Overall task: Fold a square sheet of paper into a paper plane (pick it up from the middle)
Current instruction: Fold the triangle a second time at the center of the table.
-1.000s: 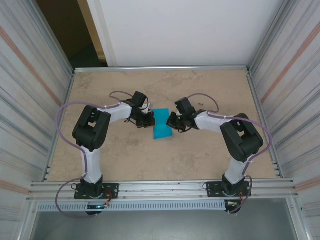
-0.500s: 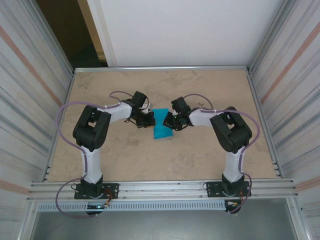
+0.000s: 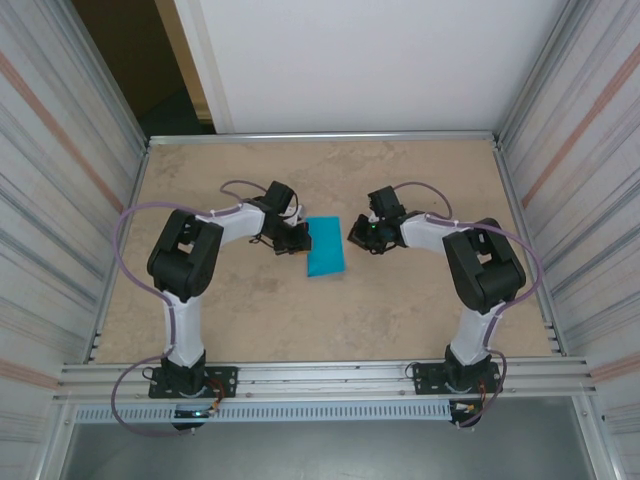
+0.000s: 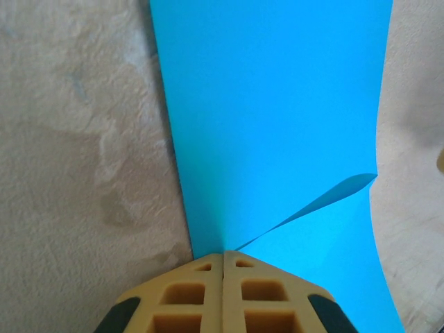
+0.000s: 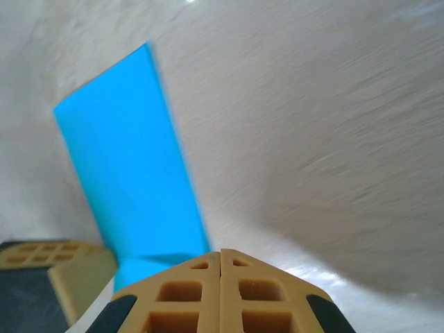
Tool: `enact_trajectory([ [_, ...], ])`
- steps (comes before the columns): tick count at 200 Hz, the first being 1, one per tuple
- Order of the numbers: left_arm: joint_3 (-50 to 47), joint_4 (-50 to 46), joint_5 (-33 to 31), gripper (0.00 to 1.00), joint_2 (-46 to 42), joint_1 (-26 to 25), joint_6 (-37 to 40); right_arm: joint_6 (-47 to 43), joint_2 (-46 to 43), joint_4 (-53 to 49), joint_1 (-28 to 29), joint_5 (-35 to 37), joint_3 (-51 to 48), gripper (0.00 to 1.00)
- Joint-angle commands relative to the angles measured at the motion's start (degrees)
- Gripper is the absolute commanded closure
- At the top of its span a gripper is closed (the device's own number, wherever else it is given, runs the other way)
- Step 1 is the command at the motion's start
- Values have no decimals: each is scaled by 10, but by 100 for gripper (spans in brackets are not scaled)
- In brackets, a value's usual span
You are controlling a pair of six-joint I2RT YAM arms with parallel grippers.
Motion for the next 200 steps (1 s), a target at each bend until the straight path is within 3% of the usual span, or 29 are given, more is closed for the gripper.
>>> enact_trajectory([
  [1, 3, -35, -35, 100, 30, 1, 32, -14, -8, -20, 36, -12, 25, 100],
  [37, 7, -36, -20, 100, 31, 1, 48, 26, 31, 36, 65, -58, 18, 100],
  [104, 12, -30, -8, 100, 10, 1, 45, 40, 63, 33, 70, -31, 0, 100],
  [129, 15, -13, 13, 100, -25, 1, 18, 46, 70, 15, 71, -11, -12, 100],
  [162, -49, 84, 51, 88, -100, -12, -51, 54, 80, 15, 72, -5, -26, 100],
  [200, -111, 105, 74, 92, -136, -26, -82, 55, 88, 6, 73, -7, -24, 100],
])
